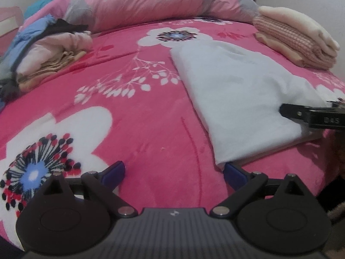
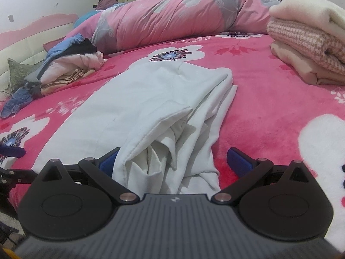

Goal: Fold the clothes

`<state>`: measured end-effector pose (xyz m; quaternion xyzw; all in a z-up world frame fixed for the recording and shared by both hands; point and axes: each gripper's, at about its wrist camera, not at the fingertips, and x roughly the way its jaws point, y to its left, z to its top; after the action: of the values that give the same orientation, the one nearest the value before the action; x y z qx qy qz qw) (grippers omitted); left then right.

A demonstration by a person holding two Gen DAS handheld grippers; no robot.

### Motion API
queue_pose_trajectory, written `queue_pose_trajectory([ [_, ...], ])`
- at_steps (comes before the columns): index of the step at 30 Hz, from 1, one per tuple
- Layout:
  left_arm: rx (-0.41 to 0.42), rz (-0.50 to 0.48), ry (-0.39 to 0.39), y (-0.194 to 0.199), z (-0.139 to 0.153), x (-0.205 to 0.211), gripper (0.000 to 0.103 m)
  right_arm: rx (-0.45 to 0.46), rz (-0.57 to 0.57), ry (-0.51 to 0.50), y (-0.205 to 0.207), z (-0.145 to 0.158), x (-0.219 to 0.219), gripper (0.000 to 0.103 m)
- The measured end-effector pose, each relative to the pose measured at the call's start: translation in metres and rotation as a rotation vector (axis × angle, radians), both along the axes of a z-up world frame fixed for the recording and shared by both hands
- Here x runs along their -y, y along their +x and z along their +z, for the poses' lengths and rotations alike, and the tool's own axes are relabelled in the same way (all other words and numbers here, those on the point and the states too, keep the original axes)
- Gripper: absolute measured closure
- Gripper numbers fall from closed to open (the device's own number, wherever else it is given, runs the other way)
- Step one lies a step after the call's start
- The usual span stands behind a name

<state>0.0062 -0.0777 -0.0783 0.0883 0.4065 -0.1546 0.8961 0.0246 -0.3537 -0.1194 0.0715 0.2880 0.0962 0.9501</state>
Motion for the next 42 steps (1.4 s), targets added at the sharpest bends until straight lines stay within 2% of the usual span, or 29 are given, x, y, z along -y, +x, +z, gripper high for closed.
queue_pose_trajectory([
  [3, -0.006, -0.044, -0.029, -0.006, 0.006, -0.014, 0.004, 0.006, 0.001, 0.002, 0.000, -0.001, 0.001, 0.001],
  [7, 0.039, -0.076, -0.096, -0.013, 0.019, -0.027, 0.004, 0.014, 0.000, 0.005, 0.000, -0.002, 0.001, 0.001],
  [9, 0.066, -0.078, -0.110, -0.008, 0.024, -0.021, 0.004, 0.015, -0.002, 0.004, 0.000, -0.002, 0.000, 0.001],
  [12, 0.106, -0.100, -0.096, 0.002, 0.022, -0.004, 0.004, 0.010, -0.004, 0.001, 0.001, 0.000, 0.000, 0.001],
  [15, 0.066, -0.123, -0.004, 0.013, 0.002, 0.009, 0.004, 0.006, -0.002, -0.001, 0.001, 0.000, 0.000, 0.001],
  [16, 0.057, -0.125, -0.006, 0.015, -0.001, 0.008, 0.004, 0.006, 0.000, 0.000, 0.001, 0.001, 0.000, 0.001],
  [20, 0.066, -0.140, -0.092, 0.016, 0.006, -0.009, 0.004, 0.006, 0.014, 0.018, -0.001, 0.004, 0.005, 0.001],
  [24, 0.098, -0.139, -0.174, 0.027, 0.020, -0.025, 0.002, 0.033, 0.036, 0.149, -0.004, 0.019, 0.029, 0.001],
  [28, 0.043, -0.122, -0.299, 0.059, 0.025, -0.029, 0.001, 0.024, 0.022, 0.389, 0.007, 0.032, 0.071, 0.001],
  [30, -0.022, -0.126, -0.369, 0.080, 0.021, -0.025, 0.001, -0.038, -0.005, 0.496, 0.022, 0.030, 0.090, 0.001],
  [32, -0.082, -0.137, -0.412, 0.099, 0.013, -0.017, 0.010, -0.108, -0.012, 0.582, 0.038, 0.027, 0.103, 0.001],
  [34, -0.137, -0.156, -0.446, 0.119, 0.006, -0.010, 0.017, -0.181, 0.016, 0.589, 0.056, 0.024, 0.105, 0.001],
  [37, -0.213, -0.183, -0.495, 0.147, -0.005, 0.001, 0.019, -0.290, 0.044, 0.566, 0.086, 0.018, 0.101, 0.003],
  [42, -0.236, -0.208, -0.568, 0.188, -0.016, 0.014, 0.033, -0.331, 0.096, 0.565, 0.122, 0.014, 0.100, 0.008],
])
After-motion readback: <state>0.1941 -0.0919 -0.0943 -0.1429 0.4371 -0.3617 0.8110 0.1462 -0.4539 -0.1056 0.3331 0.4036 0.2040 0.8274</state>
